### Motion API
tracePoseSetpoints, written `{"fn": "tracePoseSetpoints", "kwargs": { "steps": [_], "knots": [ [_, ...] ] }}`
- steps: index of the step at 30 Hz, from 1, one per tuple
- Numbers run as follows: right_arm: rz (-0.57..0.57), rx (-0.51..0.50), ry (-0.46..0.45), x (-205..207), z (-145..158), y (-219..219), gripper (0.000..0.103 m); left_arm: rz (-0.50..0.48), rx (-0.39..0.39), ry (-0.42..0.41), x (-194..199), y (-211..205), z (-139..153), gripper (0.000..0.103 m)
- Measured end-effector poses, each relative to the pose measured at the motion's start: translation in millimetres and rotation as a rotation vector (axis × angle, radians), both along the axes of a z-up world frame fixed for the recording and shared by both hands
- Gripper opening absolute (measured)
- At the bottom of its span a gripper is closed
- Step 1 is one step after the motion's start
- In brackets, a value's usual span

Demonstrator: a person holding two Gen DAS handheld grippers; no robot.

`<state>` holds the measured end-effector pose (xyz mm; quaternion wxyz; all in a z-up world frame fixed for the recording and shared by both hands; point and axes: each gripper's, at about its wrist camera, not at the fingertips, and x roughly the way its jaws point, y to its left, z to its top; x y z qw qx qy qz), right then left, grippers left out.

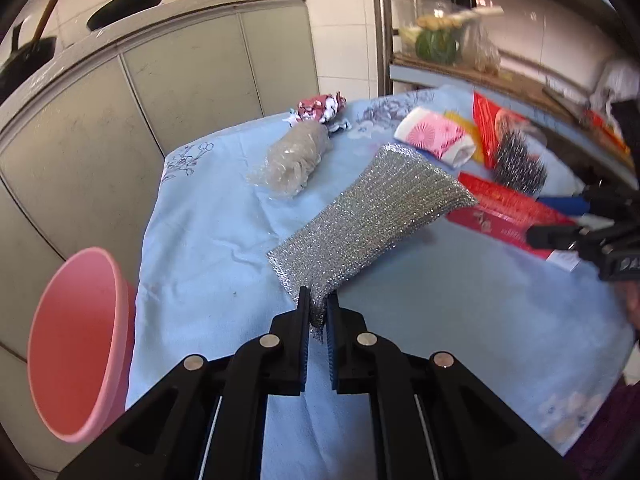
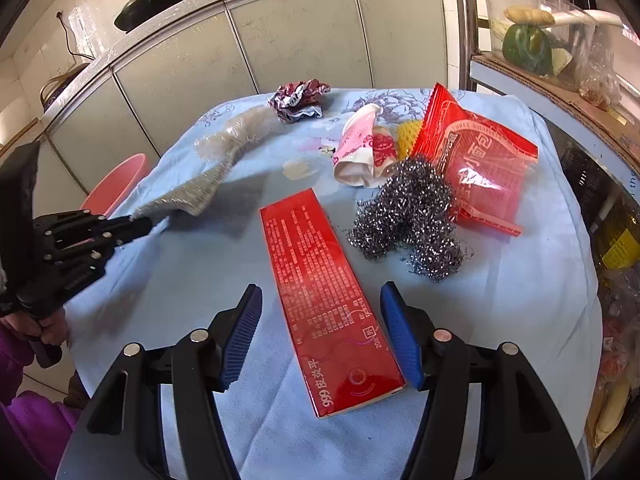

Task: Collect trash
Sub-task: 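Grasp the silver scouring pad with the left tool while the right tool grasps the red cardboard box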

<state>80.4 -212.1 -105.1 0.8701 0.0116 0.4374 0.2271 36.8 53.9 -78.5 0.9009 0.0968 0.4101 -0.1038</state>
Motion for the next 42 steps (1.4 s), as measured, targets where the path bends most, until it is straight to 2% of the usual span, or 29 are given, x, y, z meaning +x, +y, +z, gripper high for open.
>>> {"fn": "tracePoseSetpoints", "kwargs": {
  "steps": [7, 10, 13, 16, 19, 30, 42],
  "knots": [
    [0.013, -0.034, -0.009, -8, 5, 2, 0.062, 0.039, -0.161, 0.014, -15, 17, 19, 0.007],
    [0.012, -0.056, -0.001, -11, 4, 2, 0.062, 0.054, -0.207, 0.015, -22, 21, 24, 0.007],
    [0.006, -0.059, -0.001, -14, 4, 1, 0.061, 0.070, -0.228, 0.006, -27, 25, 29, 0.007],
    [-0.002, -0.056, -0.013, -18, 7, -1, 0.046, 0.092, -0.248, -0.005, -31, 31, 33, 0.007],
    [-0.001, -0.045, -0.027, -22, 10, -1, 0.041, 0.109, -0.259, -0.016, -35, 36, 37, 0.007],
    [0.031, 0.024, -0.147, -35, 46, 10, 0.041, 0.210, -0.299, -0.053, -48, 63, 43, 0.007],
    [0.198, 0.070, -0.186, -24, 69, 81, 0.041, 0.365, -0.320, -0.152, -68, 109, 62, 0.007]
  ]
}}
